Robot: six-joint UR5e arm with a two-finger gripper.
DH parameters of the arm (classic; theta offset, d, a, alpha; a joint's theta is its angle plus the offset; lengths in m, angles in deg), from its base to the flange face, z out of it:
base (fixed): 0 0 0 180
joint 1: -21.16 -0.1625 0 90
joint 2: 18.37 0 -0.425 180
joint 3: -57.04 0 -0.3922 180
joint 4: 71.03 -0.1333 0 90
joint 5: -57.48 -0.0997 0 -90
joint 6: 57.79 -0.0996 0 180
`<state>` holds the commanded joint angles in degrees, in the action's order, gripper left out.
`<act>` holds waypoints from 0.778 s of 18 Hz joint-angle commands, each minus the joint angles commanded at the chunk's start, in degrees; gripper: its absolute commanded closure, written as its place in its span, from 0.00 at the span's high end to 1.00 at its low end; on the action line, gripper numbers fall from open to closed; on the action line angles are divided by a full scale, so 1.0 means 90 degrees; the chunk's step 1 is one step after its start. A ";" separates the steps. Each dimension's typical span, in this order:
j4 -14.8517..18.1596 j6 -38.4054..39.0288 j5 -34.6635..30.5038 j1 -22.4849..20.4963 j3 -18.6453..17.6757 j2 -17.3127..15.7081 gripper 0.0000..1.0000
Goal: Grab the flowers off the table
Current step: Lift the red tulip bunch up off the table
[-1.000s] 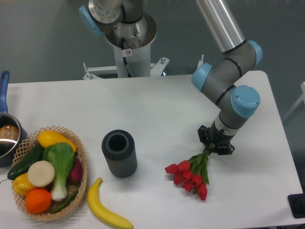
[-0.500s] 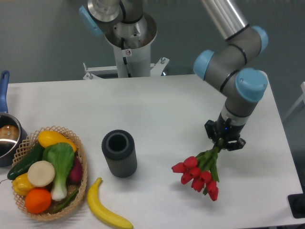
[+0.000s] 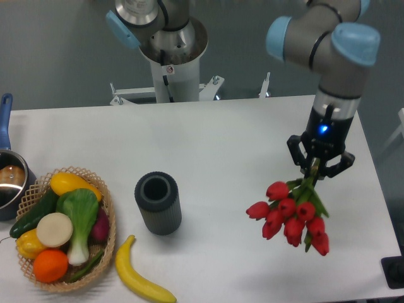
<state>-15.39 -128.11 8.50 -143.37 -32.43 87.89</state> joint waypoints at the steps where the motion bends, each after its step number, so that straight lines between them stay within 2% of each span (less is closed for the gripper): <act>1: 0.0000 0.0030 0.0215 -0.0049 -0.0029 -0.0029 0.15; 7: -0.0049 0.0030 0.2061 -0.0488 -0.0098 -0.0020 0.16; 14: -0.0059 -0.0087 0.2171 -0.0791 -0.0429 -0.0068 0.16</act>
<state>-15.92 -128.89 28.03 -150.49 -36.30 87.28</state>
